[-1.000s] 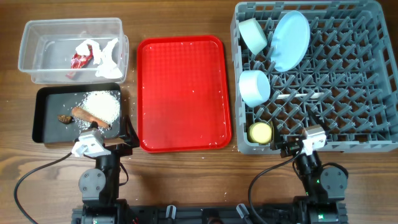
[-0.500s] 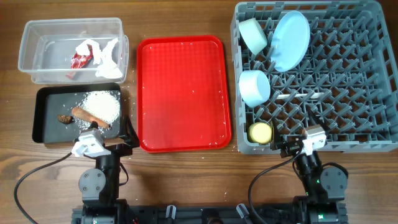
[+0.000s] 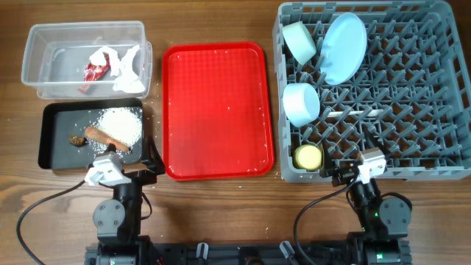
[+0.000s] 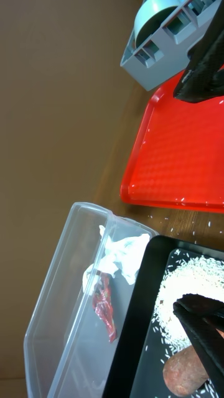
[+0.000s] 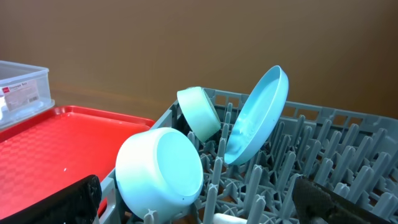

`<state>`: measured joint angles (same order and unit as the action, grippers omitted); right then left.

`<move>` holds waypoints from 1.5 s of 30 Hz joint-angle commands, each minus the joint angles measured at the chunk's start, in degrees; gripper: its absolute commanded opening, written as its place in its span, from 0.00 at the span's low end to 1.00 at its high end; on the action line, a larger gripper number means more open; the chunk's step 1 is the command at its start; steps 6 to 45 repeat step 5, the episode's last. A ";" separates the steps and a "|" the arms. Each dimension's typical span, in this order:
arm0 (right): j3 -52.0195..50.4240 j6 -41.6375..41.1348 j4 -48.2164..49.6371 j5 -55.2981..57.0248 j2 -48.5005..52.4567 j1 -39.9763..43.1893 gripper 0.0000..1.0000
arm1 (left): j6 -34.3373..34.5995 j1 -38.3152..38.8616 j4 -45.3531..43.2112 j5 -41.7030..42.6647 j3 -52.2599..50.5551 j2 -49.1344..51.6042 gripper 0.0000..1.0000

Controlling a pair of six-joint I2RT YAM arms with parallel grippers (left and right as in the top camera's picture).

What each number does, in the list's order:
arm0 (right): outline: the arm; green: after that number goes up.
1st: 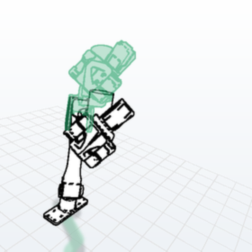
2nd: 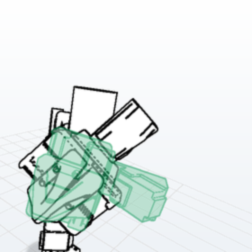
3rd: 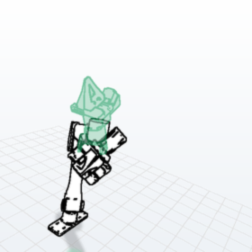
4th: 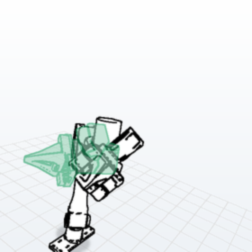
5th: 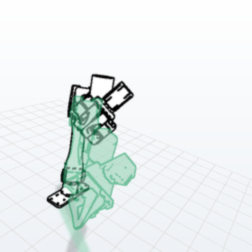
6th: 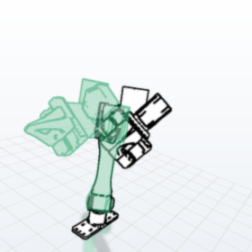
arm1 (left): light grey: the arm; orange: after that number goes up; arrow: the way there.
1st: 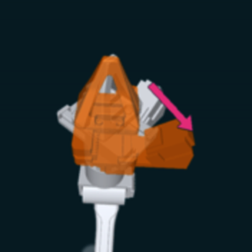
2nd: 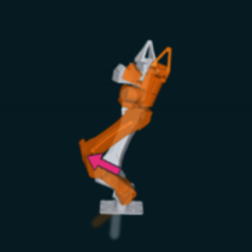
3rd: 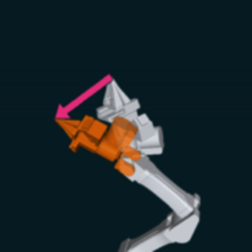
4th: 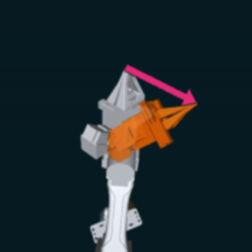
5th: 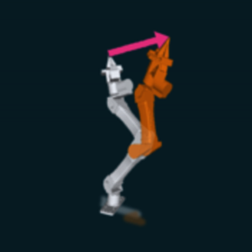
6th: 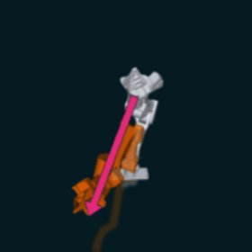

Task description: Sort waste into correct bins and load items into the dishwasher rack

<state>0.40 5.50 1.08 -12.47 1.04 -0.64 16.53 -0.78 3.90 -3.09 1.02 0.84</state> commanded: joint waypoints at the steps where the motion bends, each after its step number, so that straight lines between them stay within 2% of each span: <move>1: -0.11 0.52 0.13 -0.94 -0.24 0.28 1.00 | -1.33 -0.31 0.07 0.24 -0.59 -0.68 1.00; 45: -0.11 0.55 0.13 -0.94 -0.24 0.31 1.00 | -1.33 -0.31 0.07 0.24 -0.59 -0.68 1.00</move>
